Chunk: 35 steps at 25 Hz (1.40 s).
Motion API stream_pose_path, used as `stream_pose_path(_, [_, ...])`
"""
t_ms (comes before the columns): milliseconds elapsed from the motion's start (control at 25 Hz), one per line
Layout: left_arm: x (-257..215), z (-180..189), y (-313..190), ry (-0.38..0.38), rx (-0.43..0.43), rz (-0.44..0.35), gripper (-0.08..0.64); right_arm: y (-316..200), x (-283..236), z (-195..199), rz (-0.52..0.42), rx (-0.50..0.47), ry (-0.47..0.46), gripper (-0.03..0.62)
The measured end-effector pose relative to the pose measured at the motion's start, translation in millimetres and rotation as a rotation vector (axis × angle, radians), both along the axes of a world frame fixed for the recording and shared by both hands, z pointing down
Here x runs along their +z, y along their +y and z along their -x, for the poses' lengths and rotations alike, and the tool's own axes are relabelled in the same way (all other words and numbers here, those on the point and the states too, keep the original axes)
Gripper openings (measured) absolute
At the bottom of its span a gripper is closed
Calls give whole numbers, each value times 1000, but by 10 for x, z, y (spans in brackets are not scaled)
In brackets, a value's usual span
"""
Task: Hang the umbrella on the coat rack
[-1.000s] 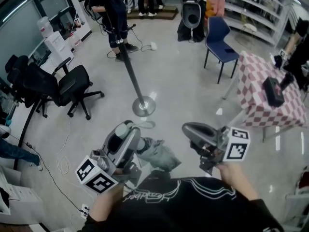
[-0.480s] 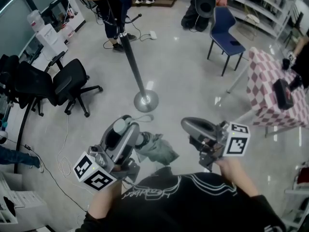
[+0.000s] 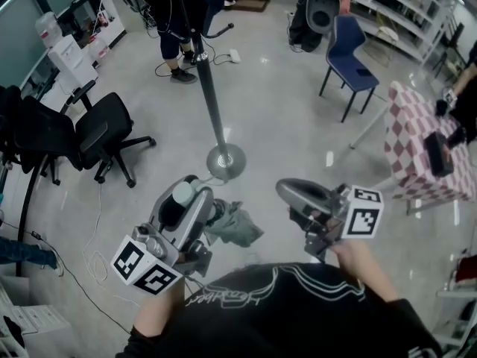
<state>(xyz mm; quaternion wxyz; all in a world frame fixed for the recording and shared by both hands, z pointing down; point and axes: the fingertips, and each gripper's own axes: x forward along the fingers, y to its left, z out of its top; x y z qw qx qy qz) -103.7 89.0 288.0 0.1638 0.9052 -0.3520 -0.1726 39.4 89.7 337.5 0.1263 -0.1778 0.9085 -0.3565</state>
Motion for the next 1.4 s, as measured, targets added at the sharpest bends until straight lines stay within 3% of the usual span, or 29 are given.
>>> stream_pose_path(320, [-91,202,-118,4,-19,-28,146,-98,-82,146,-22,-3,5,14])
stream_pose_path(560, [-112,113,-186,11,-12,-29,146,-212,-96,102,-45,-20,-9,14])
stream_pose_path(1000, [-199,-12,-814,-45,-43,-20,146,-1066,-159,28,-20,-66,-62,14])
stream_pose_path(1400, [-162,-224,-1440,38,17,-27,146,-1770,47,22,19,-187,-82,14])
